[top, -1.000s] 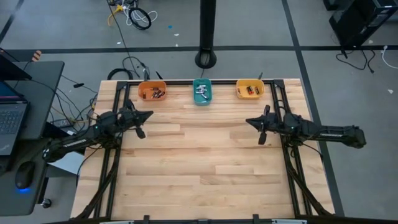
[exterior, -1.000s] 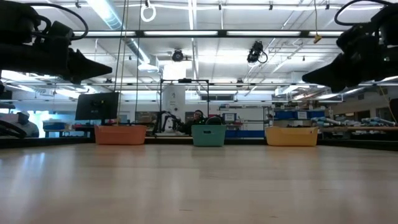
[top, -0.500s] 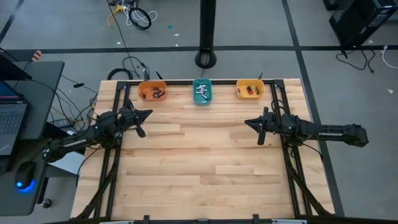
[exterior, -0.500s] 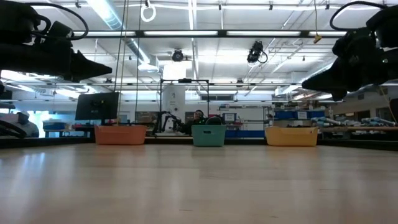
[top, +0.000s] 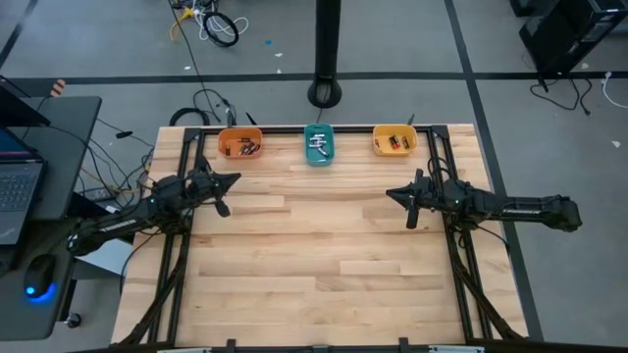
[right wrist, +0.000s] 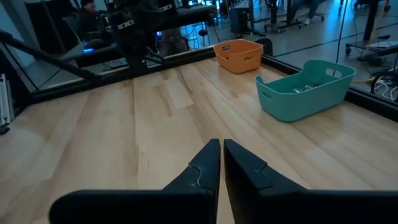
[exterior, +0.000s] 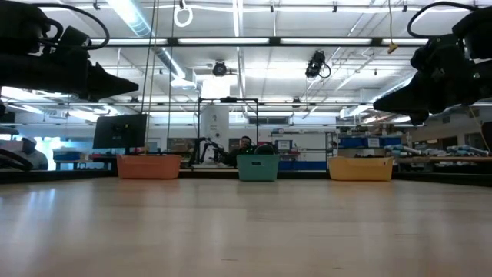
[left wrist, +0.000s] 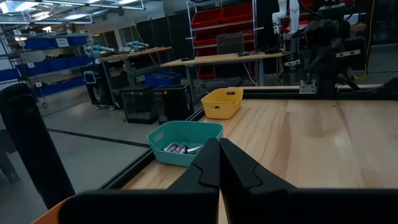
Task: Sort batteries
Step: Return to Home Position
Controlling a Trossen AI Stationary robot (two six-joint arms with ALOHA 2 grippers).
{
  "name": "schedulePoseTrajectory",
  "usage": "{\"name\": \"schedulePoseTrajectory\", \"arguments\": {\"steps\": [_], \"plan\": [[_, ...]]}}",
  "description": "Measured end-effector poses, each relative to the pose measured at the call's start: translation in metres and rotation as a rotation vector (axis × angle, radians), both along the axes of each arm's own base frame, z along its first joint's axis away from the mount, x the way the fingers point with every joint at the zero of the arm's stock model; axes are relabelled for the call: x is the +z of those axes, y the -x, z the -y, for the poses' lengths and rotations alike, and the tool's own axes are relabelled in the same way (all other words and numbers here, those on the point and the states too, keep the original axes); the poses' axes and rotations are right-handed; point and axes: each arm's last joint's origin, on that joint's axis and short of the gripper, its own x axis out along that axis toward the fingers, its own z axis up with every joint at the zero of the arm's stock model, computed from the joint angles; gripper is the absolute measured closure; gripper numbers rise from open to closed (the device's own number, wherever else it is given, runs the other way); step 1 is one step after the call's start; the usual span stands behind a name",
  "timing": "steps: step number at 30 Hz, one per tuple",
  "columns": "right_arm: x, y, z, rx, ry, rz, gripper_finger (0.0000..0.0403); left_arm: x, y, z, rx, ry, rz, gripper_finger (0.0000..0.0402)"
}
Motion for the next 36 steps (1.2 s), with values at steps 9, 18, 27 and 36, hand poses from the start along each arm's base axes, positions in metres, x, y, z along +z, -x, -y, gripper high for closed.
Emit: {"name": "schedulePoseTrajectory", "arguments": {"steps": [9, 18, 27, 36], "plan": [[0.0, 0.0, 0.0, 0.001, 0.0, 0.0, 0.0375, -0.0001, 0.0, 0.0, 0.0, 0.0, 0.0, 0.0396], [0.0001, 0.0, 0.0, 0.001, 0.0, 0.001, 0.037, -0.0002, 0.0, 0.0, 0.0, 0.0, -0.001, 0.0396], [0.0001, 0.0, 0.0, 0.001, 0.0, 0.001, 0.0375, -0.0002, 0.0, 0.0, 0.0, 0.0, -0.001, 0.0396], [0.0001, 0.0, 0.0, 0.001, 0.0, 0.001, 0.037, -0.0002, 0.0, 0.0, 0.0, 0.001, -0.001, 0.0396]]}}
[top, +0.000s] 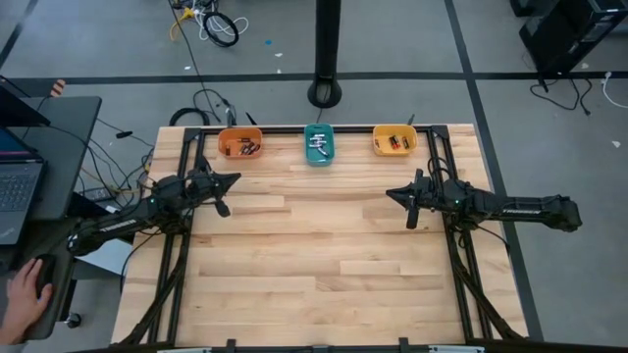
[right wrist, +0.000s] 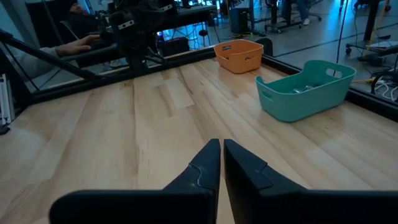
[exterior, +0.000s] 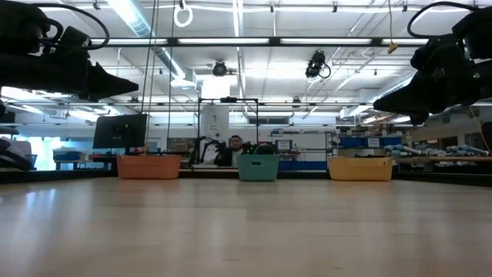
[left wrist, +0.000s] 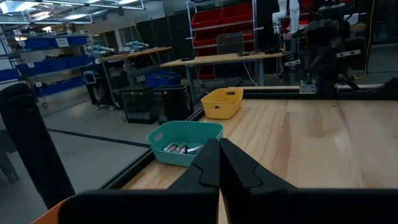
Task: Sort batteries
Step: Return to Home Position
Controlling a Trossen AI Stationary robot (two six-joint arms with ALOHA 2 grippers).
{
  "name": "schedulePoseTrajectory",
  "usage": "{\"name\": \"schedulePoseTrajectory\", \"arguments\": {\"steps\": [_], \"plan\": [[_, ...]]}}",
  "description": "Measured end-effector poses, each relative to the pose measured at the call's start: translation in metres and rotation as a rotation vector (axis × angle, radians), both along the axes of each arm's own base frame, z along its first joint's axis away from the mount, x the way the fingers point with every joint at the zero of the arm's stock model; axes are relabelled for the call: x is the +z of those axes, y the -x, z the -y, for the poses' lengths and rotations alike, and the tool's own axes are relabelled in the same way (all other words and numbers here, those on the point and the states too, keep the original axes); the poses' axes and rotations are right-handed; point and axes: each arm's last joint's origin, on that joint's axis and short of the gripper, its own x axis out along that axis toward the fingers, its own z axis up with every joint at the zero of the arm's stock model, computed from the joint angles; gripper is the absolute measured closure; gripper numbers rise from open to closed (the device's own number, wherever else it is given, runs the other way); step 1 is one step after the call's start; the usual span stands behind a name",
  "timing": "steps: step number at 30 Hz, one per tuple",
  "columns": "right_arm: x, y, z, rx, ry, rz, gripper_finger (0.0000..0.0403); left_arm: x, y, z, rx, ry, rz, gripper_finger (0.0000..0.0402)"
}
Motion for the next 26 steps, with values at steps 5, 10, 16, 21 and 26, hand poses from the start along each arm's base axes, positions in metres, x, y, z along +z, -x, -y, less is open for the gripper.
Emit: {"name": "schedulePoseTrajectory", "arguments": {"steps": [5, 10, 16, 21, 26], "plan": [[0.0, 0.0, 0.0, 0.0, 0.0, 0.0, 0.0375, -0.0001, 0.0, 0.0, 0.0, 0.0, 0.0, 0.0396], [0.0, 0.0, 0.0, 0.0, 0.0, 0.0, 0.0374, -0.0001, 0.0, 0.0, 0.0, 0.0, 0.0, 0.0396], [0.0, 0.0, 0.0, 0.0, 0.0, 0.0, 0.0369, -0.0001, 0.0, 0.0, 0.0, 0.0, 0.0, 0.0396], [0.0, 0.0, 0.0, 0.0, 0.0, 0.0, 0.0371, -0.0001, 0.0, 0.0, 0.0, 0.0, 0.0, 0.0396], [0.0, 0.0, 0.0, 0.0, 0.0, 0.0, 0.0374, -0.0001, 0.0, 0.0, 0.0, 0.0, 0.0, 0.0396]]}}
